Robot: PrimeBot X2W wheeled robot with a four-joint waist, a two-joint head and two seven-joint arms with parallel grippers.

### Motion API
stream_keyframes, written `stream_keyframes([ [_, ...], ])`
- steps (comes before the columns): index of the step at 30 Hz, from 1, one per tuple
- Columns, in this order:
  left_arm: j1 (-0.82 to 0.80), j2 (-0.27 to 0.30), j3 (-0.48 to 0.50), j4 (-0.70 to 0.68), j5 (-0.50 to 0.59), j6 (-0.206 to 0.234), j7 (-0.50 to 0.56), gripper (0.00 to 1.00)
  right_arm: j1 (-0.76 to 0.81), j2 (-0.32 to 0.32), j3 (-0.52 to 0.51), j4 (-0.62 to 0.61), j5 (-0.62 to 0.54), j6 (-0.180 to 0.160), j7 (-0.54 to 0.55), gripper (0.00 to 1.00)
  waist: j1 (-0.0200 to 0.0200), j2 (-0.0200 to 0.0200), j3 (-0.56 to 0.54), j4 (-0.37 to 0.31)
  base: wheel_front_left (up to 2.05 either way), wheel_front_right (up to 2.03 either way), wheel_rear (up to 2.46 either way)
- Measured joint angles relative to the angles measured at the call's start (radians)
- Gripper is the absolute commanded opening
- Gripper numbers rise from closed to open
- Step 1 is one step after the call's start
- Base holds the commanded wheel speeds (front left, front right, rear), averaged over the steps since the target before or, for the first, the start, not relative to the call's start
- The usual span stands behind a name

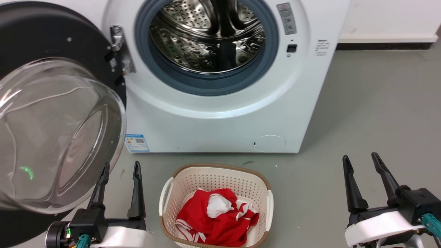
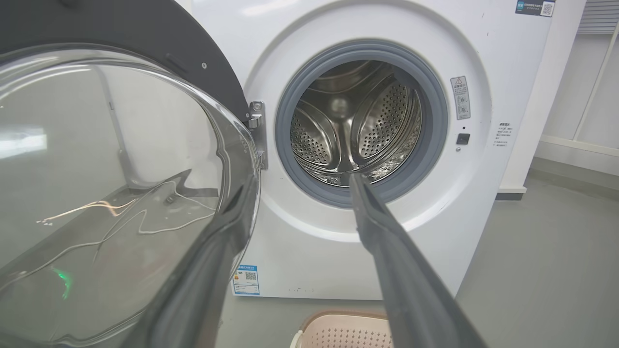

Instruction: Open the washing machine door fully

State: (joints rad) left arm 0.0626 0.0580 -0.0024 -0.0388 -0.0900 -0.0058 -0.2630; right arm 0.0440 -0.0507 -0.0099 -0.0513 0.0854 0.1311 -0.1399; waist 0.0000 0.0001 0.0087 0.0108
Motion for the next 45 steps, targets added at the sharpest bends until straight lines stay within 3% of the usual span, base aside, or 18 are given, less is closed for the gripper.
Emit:
stream_keyframes([
  [14, -0.003, 0.008, 0.003, 0.026, 0.008, 0.007, 0.0, 1.0, 0.018, 0.0, 0.002, 0.028, 0.009, 0.0, 0.009, 1.0, 0.0, 0.0, -0.01, -0.051, 0.0, 0.0, 0.0],
  [36, 0.0, 0.013, -0.005, 0.035, 0.008, 0.009, 0.0, 1.0, 0.016, 0.0, 0.006, 0.038, 0.018, 0.0, 0.002, 1.0, 0.0, 0.0, -0.004, -0.046, 0.0, 0.0, 0.0],
  [37, 0.001, 0.012, -0.005, 0.04, 0.008, 0.009, 0.0, 0.0, 0.017, 0.0, 0.006, 0.043, 0.018, 0.0, 0.003, 0.0, -0.0001, 0.0, -0.004, -0.046, 0.0, 0.0, 0.0],
  [40, 0.01, 0.007, -0.003, 0.067, -0.005, 0.008, 0.008, 0.0, 0.03, 0.0, 0.009, 0.063, 0.028, 0.0, 0.004, 0.0, -0.0001, 0.0, -0.004, -0.046, 0.0, 0.0, 0.0],
  [45, 0.008, 0.006, 0.007, 0.086, -0.11, -0.001, 0.037, 0.0, 0.03, -0.002, 0.009, 0.075, 0.14, 0.0, 0.016, 0.0, 0.0, 0.0, -0.004, -0.044, 0.0, 0.0, 0.0],
])
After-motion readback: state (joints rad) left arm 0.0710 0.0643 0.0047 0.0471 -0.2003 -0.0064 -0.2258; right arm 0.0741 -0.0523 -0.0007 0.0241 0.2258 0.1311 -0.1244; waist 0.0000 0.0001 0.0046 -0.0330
